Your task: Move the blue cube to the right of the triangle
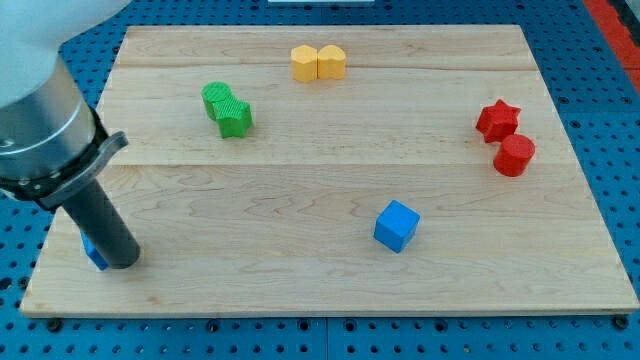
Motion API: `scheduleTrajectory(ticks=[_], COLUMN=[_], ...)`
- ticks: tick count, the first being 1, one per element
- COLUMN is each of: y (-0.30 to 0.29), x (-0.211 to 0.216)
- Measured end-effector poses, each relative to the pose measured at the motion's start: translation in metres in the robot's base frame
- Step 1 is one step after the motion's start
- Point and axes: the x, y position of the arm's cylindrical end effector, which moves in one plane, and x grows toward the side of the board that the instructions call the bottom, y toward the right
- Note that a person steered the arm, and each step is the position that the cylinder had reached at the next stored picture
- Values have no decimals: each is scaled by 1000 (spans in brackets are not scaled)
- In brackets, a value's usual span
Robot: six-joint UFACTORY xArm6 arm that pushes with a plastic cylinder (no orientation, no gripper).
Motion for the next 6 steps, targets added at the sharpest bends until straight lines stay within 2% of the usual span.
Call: scheduleTrajectory(ticks=[1, 2, 3, 4, 5, 6], y=[12, 119, 183, 189, 189, 189], x=[0, 0, 0, -5, -67, -72])
